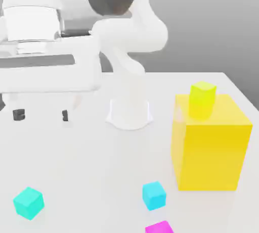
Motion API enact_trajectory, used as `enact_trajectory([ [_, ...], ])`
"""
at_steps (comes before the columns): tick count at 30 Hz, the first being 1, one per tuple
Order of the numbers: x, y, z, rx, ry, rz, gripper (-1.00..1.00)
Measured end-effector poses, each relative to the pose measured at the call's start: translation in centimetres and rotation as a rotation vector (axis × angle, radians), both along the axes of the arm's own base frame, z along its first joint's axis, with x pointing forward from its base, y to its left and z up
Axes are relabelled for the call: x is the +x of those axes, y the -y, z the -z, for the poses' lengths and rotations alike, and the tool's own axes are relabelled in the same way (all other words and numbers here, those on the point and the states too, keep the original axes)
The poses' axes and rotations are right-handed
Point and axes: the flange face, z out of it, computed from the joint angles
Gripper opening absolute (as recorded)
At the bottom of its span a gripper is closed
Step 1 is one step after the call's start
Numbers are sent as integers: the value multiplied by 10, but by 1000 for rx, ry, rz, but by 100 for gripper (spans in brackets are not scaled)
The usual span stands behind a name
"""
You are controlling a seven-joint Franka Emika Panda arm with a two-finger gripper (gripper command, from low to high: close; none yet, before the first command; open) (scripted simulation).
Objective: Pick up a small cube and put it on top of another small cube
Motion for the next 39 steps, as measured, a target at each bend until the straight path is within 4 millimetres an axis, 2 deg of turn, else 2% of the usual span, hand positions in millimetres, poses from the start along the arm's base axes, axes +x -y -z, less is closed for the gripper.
enact_trajectory([
  [2,-6,20,36,3,-52,38,0],
  [5,-18,39,89,2,-131,77,0],
  [9,-46,67,155,-9,-238,135,0],
  [14,-55,76,224,-16,-268,151,0],
  [15,-56,76,234,-15,-269,152,-100],
  [21,-56,76,238,-14,-270,152,-100],
  [23,-55,76,224,-16,-269,151,-100],
  [26,-55,76,188,-15,-269,151,-100],
  [27,-52,70,178,-14,-270,137,-100],
  [30,-18,16,167,-18,-272,12,-100],
  [35,28,-96,149,-43,-271,-224,-100],
  [39,45,-192,130,-78,-261,-409,-100],
])
